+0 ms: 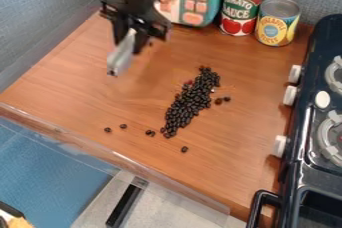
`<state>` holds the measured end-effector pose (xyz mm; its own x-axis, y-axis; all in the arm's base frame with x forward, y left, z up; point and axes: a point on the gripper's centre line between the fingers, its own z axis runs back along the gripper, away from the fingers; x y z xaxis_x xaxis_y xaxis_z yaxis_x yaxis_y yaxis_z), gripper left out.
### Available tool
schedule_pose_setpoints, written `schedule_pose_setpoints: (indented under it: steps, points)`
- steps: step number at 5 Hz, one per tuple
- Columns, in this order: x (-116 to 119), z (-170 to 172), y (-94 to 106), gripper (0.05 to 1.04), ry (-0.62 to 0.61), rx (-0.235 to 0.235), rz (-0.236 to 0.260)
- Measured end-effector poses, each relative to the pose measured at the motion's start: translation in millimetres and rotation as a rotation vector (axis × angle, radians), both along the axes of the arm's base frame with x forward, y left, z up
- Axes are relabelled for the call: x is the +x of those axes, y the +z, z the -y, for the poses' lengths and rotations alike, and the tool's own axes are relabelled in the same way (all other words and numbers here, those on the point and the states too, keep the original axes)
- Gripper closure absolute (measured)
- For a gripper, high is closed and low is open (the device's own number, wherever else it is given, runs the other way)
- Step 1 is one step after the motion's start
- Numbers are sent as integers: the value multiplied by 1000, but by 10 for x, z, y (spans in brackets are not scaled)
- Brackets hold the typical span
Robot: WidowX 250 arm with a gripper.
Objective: Sweep into pile
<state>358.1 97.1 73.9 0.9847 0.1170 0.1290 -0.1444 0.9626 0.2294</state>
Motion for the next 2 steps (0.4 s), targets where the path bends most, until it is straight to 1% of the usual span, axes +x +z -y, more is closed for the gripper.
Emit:
schedule_pose_setpoints:
  steps: [1,2]
  points:
    - [-36,-368,25,703,108,-20,-5]
    - [-187,-524,-316,703,207,-93,-111]
